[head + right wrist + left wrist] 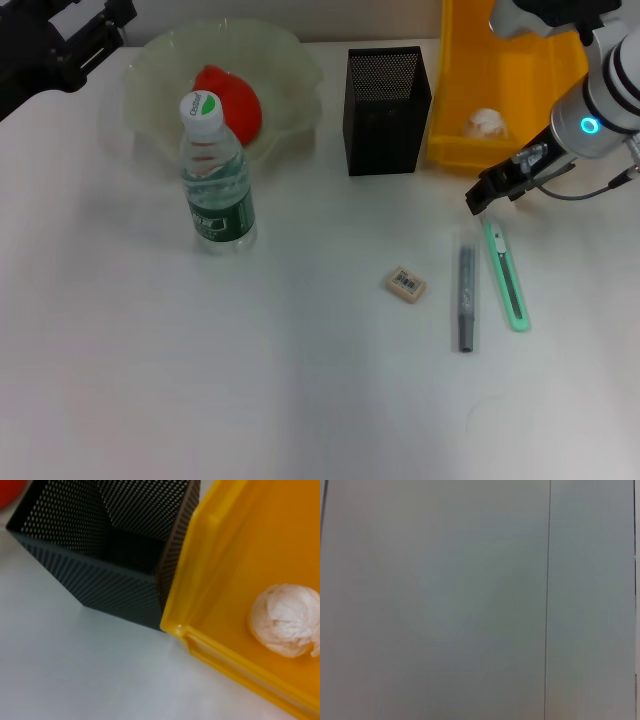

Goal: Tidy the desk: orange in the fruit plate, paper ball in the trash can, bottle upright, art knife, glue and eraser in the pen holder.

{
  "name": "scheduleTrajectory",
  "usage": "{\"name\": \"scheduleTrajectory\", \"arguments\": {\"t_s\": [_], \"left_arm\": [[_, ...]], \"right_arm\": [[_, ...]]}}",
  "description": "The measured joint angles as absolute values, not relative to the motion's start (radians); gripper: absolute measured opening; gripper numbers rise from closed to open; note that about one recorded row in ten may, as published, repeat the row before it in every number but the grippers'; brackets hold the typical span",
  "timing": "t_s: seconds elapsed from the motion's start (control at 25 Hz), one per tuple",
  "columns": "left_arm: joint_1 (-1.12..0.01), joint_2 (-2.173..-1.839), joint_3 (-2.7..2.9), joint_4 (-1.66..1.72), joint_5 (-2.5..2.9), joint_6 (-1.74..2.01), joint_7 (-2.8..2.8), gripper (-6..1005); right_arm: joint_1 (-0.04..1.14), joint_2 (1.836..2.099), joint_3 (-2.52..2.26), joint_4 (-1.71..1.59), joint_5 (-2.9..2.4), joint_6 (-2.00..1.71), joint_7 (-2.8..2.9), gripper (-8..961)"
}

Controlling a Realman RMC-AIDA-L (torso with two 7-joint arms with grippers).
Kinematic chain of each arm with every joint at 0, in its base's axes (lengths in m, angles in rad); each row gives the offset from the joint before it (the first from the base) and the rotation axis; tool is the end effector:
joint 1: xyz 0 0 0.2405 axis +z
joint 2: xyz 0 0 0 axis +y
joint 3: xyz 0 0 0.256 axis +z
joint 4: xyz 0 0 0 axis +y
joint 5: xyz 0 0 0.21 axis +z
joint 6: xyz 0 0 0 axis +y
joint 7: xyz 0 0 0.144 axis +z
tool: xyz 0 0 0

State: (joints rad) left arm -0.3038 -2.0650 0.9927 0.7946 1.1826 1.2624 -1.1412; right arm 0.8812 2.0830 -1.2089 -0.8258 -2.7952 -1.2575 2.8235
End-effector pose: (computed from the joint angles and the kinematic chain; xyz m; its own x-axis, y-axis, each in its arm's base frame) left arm -0.2636 0.3462 0.0633 0.6445 -0.0338 0.7638 0.5628 -0.6552 -0.5039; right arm 0.2030 0.4185 -0.0231 0.4898 -0.8710 0.0368 -0.6918 -0.4140 -0.5916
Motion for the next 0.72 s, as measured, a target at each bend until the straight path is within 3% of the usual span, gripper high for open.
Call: {"name": "scheduleTrajectory", "arguments": {"t_s": [0.72], "left_arm": [[-0.307, -2.065, 0.971, 0.793, 1.186, 1.263, -1.129, 576]], "right_arm": [[0.92, 2.085, -1.209, -0.751, -2.792, -1.285, 2.835, 453]]}}
